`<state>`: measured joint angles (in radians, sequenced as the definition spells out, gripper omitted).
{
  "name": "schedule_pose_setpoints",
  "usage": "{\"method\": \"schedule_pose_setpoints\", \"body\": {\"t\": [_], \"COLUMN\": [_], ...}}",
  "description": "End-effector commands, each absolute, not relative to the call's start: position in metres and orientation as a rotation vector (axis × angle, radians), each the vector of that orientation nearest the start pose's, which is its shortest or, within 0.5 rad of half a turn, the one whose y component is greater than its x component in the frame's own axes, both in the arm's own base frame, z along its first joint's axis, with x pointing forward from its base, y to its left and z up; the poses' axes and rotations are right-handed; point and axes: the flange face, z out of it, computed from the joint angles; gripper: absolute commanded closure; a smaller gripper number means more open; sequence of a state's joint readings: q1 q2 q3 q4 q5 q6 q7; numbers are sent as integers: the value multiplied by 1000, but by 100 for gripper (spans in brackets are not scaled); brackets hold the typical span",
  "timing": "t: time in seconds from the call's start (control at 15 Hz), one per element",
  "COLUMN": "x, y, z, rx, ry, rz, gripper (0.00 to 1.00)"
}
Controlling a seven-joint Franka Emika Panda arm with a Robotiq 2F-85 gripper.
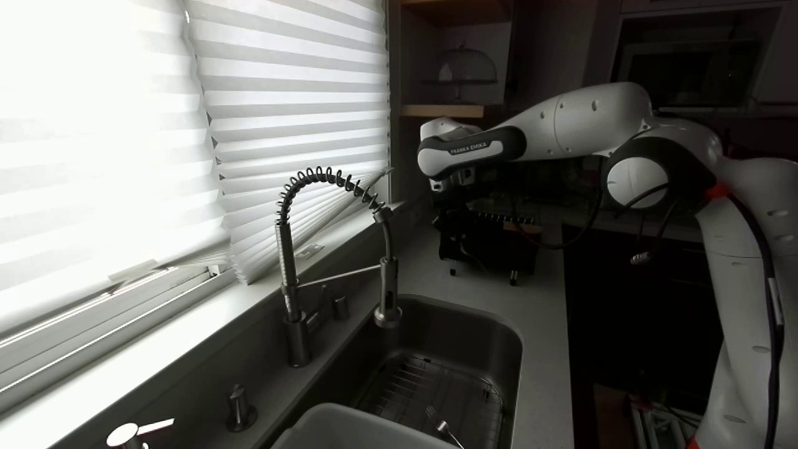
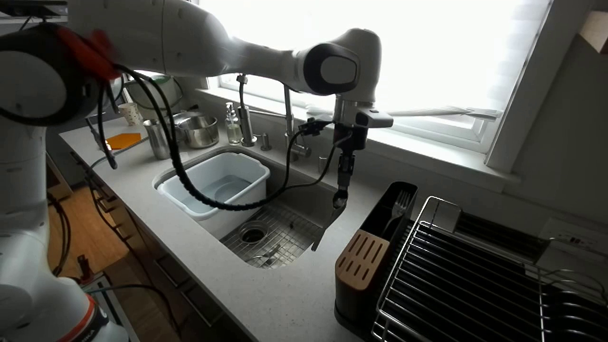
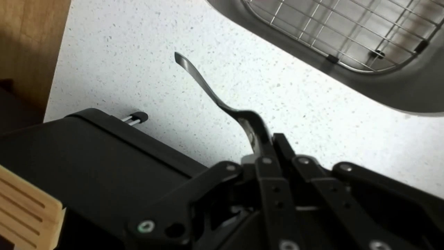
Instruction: Remove the spoons from the rack and put them on the side of the rack
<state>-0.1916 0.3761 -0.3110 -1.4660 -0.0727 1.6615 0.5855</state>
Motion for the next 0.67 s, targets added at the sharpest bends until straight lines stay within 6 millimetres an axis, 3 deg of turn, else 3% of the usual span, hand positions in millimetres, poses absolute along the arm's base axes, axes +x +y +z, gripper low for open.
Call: {"method": "schedule_pose_setpoints", "body": {"t": [0.0, 0.33, 0.6], "x": [578, 580, 582], "y": [-298, -300, -298], "z": [422, 379, 358], "rx": [-2897, -2911, -2917], "ry": [1745, 1844, 1844], "rz": [349, 433, 490], "gripper": [99, 99, 99]}}
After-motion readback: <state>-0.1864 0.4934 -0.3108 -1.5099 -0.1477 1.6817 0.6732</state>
